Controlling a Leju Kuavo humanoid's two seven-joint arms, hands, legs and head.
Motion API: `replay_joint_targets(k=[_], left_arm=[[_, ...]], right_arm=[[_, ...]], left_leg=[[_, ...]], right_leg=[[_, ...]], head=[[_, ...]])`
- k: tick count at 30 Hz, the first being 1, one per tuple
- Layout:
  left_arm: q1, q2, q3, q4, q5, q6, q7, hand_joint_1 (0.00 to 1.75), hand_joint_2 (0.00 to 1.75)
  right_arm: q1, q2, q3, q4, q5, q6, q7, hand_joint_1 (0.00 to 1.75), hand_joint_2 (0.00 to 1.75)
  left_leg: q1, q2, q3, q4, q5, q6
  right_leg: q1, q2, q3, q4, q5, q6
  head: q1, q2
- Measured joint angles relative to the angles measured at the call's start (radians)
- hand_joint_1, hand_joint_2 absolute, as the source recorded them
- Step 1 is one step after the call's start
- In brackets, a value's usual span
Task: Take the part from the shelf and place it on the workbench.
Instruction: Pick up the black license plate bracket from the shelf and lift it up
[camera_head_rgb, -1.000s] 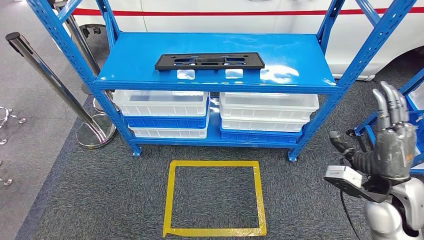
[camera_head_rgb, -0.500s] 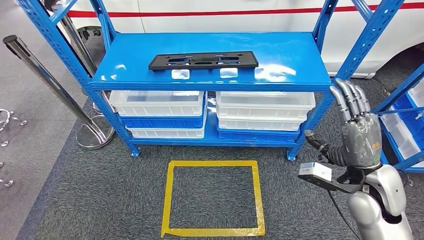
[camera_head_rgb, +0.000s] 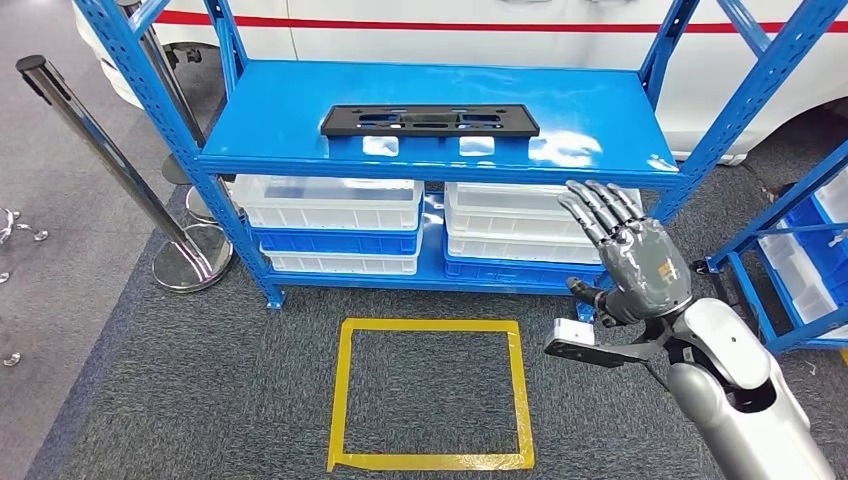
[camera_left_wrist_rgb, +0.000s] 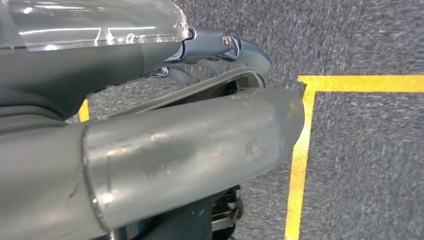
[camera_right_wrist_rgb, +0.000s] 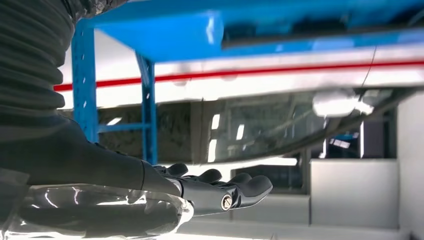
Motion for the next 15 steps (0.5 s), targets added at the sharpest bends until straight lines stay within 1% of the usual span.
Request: replay_joint_targets(k=[1, 2, 3, 4, 5, 6, 8, 9, 10, 11, 13, 14, 15], left_arm=[[0.000, 0.000, -0.001, 0.000, -0.003, 0.000, 0.002, 0.00, 0.00], [-0.001, -0.001, -0.002, 0.000, -0.005, -0.001, 0.003, 0.00, 0.00], [-0.002, -0.002, -0.004, 0.000, -0.007, -0.002, 0.004, 0.00, 0.00], [-0.004, -0.004, -0.005, 0.000, -0.008, -0.004, 0.006, 0.00, 0.00], [-0.005, -0.005, -0.007, 0.000, -0.008, -0.005, 0.007, 0.00, 0.00], [-0.007, -0.005, -0.008, 0.000, -0.007, -0.006, 0.008, 0.00, 0.00], [-0.009, -0.006, -0.008, 0.000, -0.001, -0.009, 0.010, 0.00, 0.00], [-0.010, -0.006, -0.008, 0.000, 0.003, -0.012, 0.010, 0.00, 0.00], [-0.010, -0.006, -0.008, 0.000, 0.007, -0.014, 0.010, 0.00, 0.00], [-0.011, -0.006, -0.008, 0.000, 0.009, -0.015, 0.010, 0.00, 0.00], [-0.010, -0.006, -0.008, 0.000, 0.010, -0.017, 0.011, 0.00, 0.00], [-0.009, -0.006, -0.008, 0.000, 0.009, -0.017, 0.012, 0.00, 0.00], [-0.008, -0.006, -0.008, 0.000, 0.008, -0.017, 0.014, 0.00, 0.00]], right_arm=[[0.000, 0.000, 0.014, 0.008, 0.007, 0.000, 0.001, 0.00, 1.75], [0.000, 0.001, 0.031, 0.017, 0.019, -0.003, 0.002, 0.00, 1.75], [0.000, 0.003, 0.048, 0.028, 0.032, -0.006, 0.004, 0.00, 1.75], [0.001, 0.007, 0.068, 0.039, 0.047, -0.011, 0.007, 0.00, 1.75], [0.003, 0.013, 0.087, 0.051, 0.062, -0.016, 0.011, 0.00, 1.75], [0.004, 0.019, 0.104, 0.063, 0.074, -0.021, 0.013, 0.00, 1.75], [0.006, 0.032, 0.131, 0.084, 0.089, -0.030, 0.018, 0.00, 1.75], [0.006, 0.037, 0.140, 0.091, 0.092, -0.032, 0.019, 0.00, 1.75], [0.006, 0.041, 0.147, 0.096, 0.093, -0.033, 0.021, 0.00, 1.75], [0.005, 0.044, 0.152, 0.100, 0.094, -0.034, 0.022, 0.00, 1.75], [0.003, 0.050, 0.160, 0.107, 0.094, -0.035, 0.024, 0.00, 1.75], [0.003, 0.052, 0.164, 0.111, 0.093, -0.034, 0.025, 0.00, 1.75], [0.002, 0.054, 0.168, 0.115, 0.090, -0.031, 0.026, 0.00, 1.75]], left_leg=[[-0.001, 0.000, 0.000, 0.003, -0.002, 0.000], [-0.002, 0.000, 0.001, 0.008, -0.005, -0.001], [-0.004, -0.001, -0.001, 0.013, -0.009, -0.004], [-0.005, -0.001, -0.003, 0.018, -0.012, -0.007], [-0.006, -0.001, -0.006, 0.022, -0.014, -0.011], [-0.006, -0.001, -0.008, 0.023, -0.014, -0.014], [-0.005, 0.000, -0.009, 0.024, -0.014, -0.021], [-0.005, -0.001, -0.011, 0.030, -0.021, -0.027], [-0.004, -0.001, -0.021, 0.053, -0.038, -0.033], [-0.001, -0.002, -0.040, 0.096, -0.064, -0.040], [0.008, -0.002, -0.099, 0.223, -0.124, -0.052], [0.013, -0.002, -0.124, 0.274, -0.139, -0.057], [0.018, -0.002, -0.136, 0.296, -0.137, -0.060]], right_leg=[[0.000, 0.000, 0.018, -0.038, 0.030, -0.002], [0.000, -0.001, 0.049, -0.102, 0.065, -0.005], [0.003, -0.002, 0.080, -0.165, 0.089, -0.008], [0.005, -0.002, 0.102, -0.213, 0.104, -0.011], [0.007, -0.002, 0.113, -0.239, 0.108, -0.014], [0.010, -0.001, 0.114, -0.244, 0.105, -0.015], [0.008, 0.001, 0.114, -0.249, 0.109, -0.021], [0.006, 0.001, 0.115, -0.252, 0.111, -0.024], [0.003, 0.000, 0.117, -0.256, 0.113, -0.028], [0.001, -0.001, 0.119, -0.258, 0.115, -0.031], [0.000, -0.003, 0.119, -0.259, 0.115, -0.034], [0.000, -0.004, 0.119, -0.259, 0.114, -0.034], [0.000, -0.004, 0.119, -0.259, 0.114, -0.035]], head=[[0.000, 0.000], [0.000, 0.000], [0.000, 0.000], [0.000, 0.000], [0.000, 0.000], [0.000, 0.000], [0.000, 0.000], [0.000, 0.000], [0.000, 0.000], [-0.001, 0.000], [-0.001, 0.000], [-0.001, 0.000], [-0.001, 0.000]])
